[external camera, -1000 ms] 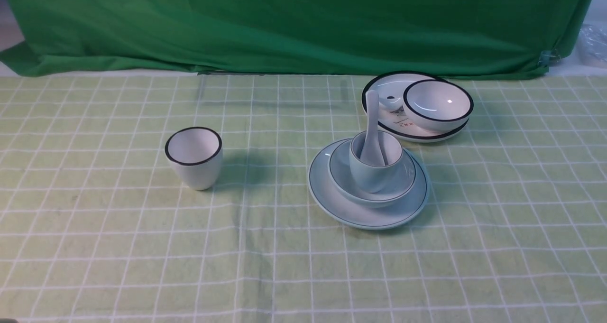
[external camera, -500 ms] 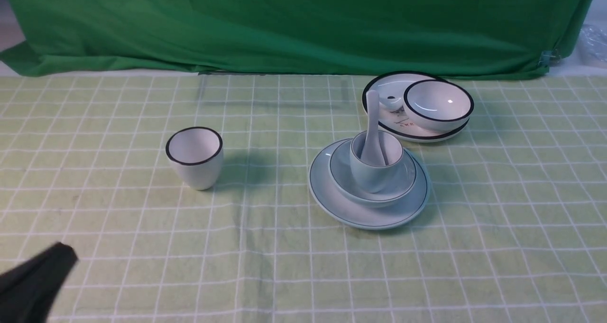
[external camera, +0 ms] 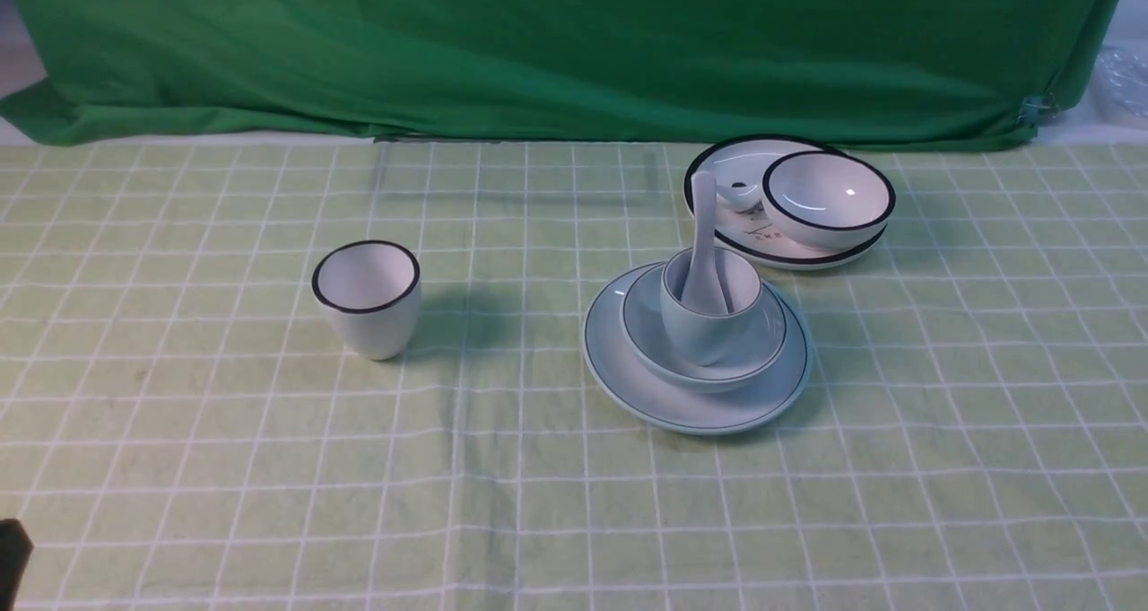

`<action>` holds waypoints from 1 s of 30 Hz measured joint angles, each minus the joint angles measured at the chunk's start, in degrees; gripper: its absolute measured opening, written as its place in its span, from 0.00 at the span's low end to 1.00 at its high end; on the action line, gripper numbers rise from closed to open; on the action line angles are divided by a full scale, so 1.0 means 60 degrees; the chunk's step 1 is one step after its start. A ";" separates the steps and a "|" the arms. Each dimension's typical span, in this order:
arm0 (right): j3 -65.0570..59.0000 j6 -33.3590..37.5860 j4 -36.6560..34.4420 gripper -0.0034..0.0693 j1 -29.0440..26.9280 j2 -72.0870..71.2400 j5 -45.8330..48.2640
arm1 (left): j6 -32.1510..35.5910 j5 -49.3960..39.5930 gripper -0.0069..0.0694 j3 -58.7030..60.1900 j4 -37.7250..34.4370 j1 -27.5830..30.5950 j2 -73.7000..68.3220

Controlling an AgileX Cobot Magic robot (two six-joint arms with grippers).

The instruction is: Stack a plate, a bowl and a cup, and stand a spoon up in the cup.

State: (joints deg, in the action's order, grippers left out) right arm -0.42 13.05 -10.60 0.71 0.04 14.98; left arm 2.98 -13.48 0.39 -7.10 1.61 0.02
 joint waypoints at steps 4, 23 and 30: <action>0.0000 0.0000 0.0000 0.22 0.0000 0.0000 0.0000 | 0.0000 0.0009 0.09 0.0000 0.0000 0.0000 0.0009; 0.0000 0.0000 0.0000 0.29 0.0000 0.0000 0.0000 | 0.0225 0.0020 0.09 0.0000 0.0000 0.0000 0.0009; 0.0000 0.0000 0.0000 0.30 0.0000 0.0000 0.0000 | 0.0261 0.0020 0.09 0.0000 0.0000 0.0000 0.0009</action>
State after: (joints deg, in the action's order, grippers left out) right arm -0.42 13.05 -10.60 0.71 0.04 14.98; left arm 4.54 -13.36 0.39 -7.10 1.61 0.07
